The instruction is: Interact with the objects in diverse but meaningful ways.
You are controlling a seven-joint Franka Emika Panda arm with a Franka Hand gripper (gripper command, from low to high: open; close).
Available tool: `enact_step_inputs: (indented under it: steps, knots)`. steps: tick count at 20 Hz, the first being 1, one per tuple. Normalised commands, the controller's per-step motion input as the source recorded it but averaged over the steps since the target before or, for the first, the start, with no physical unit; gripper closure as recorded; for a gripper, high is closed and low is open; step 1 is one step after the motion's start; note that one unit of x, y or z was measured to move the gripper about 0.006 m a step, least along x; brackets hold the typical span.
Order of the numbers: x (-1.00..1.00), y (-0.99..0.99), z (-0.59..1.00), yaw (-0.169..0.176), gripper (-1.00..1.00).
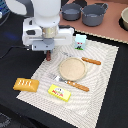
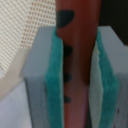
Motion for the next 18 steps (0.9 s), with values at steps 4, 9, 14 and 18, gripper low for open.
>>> enact_step_inputs:
  steps: [4,9,14,18]
  knots:
    - [0.11,-0.01,-0.02,0.0,1.0]
    - [0.0,-0.06,-0.18,0.005,1.0]
    - [-0.04,-0.1,-0.27,0.012,-1.0]
    - [-0.06,-0.08,-0.32,0.011,-1.0]
